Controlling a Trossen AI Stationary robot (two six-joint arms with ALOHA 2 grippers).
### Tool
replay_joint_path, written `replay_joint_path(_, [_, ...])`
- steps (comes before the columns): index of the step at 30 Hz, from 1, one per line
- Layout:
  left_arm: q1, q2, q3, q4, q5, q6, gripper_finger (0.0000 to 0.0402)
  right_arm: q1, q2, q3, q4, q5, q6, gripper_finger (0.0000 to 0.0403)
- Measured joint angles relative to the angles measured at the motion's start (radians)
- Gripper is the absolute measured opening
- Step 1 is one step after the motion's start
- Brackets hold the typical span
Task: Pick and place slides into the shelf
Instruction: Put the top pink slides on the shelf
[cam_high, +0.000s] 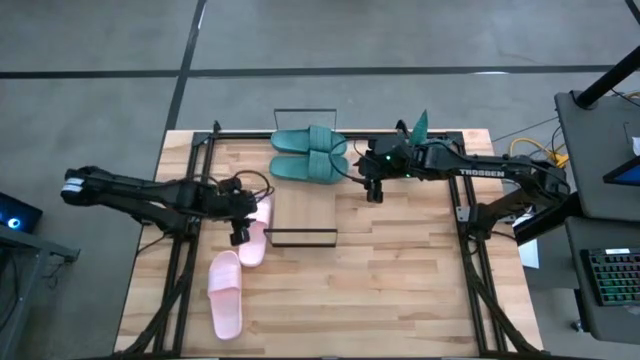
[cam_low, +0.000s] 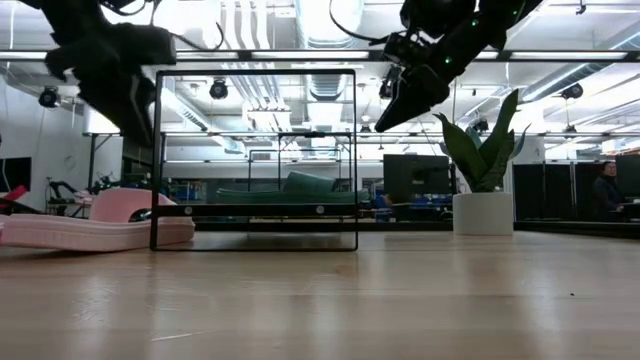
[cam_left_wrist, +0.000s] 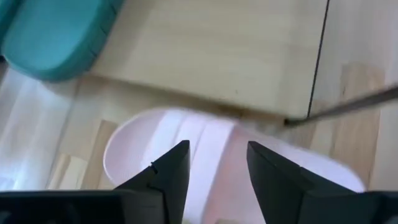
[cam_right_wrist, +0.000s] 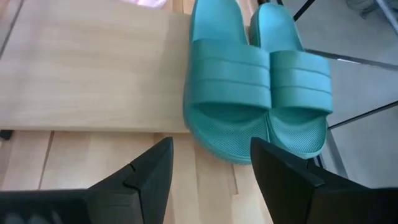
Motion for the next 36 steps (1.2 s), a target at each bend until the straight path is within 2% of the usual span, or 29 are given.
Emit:
replay_joint_path(16, [-0.004, 0.232, -0.007, -0.093, 0.005, -0.014, 0.0134, 0.000, 0.037, -0.005, 0.001, 0.000, -0.015, 0.0205])
replay_joint_path(23, [-0.004, 0.334, -0.005, -0.102, -0.106, -0.014, 0.0134, 0.000, 0.037, -0.005, 0.001, 0.000, -0.015, 0.0205])
replay_joint_path(29, [-0.003, 0.356, -0.004, -0.108, -0.154, -0.004, 0.0131, 0.000, 0.037, -0.005, 0.002, 0.000, -0.015, 0.0206])
replay_joint_path(32, [-0.002, 0.346, -0.005, -0.109, -0.153, -0.002, 0.0108, 0.000, 0.037, -0.005, 0.001, 0.000, -0.015, 0.0206])
replay_joint_path(36, [-0.002, 0.309, -0.004, -0.119, -0.145, 0.018, 0.0031, 0.000, 0.037, -0.005, 0.000, 0.000, -0.015, 0.0206])
